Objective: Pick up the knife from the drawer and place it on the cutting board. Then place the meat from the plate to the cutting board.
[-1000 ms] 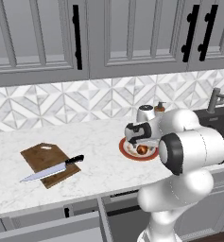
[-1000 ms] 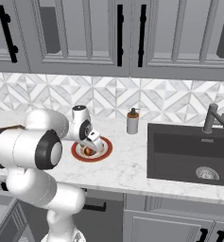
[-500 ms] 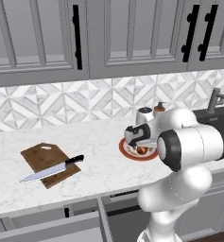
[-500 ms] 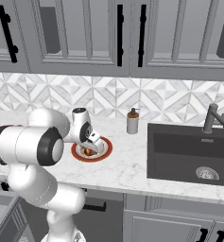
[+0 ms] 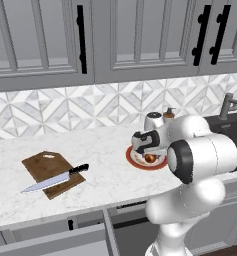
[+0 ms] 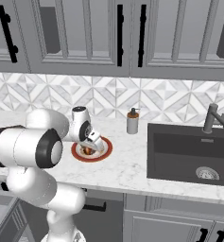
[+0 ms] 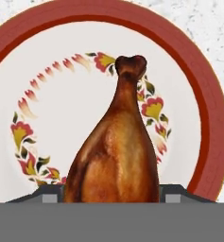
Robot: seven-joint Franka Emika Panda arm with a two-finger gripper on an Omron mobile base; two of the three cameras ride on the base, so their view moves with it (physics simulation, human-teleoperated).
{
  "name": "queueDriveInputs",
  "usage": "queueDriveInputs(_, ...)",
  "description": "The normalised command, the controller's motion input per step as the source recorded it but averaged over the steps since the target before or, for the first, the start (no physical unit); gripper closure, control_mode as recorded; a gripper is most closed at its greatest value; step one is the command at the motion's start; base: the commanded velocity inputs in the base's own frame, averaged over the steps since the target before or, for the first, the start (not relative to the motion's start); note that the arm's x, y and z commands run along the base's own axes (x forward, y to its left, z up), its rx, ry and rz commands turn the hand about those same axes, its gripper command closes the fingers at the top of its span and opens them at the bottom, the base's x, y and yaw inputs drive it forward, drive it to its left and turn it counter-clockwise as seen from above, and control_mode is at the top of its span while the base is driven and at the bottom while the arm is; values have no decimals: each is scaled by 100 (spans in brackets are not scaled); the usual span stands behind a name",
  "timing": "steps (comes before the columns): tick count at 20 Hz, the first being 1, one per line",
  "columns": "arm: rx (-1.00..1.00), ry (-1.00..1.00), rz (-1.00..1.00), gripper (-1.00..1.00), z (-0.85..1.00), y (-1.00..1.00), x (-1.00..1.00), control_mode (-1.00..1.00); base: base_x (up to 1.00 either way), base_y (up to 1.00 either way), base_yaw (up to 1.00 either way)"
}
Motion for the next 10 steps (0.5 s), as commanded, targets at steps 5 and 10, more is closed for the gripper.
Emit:
queueDriveInputs(5, 10, -4, 13, 100, 74, 69, -23, -100, 0, 0, 0)
queueDriveInputs(10, 11, 4, 21, 100, 52, 100, 3, -100, 0, 0, 0)
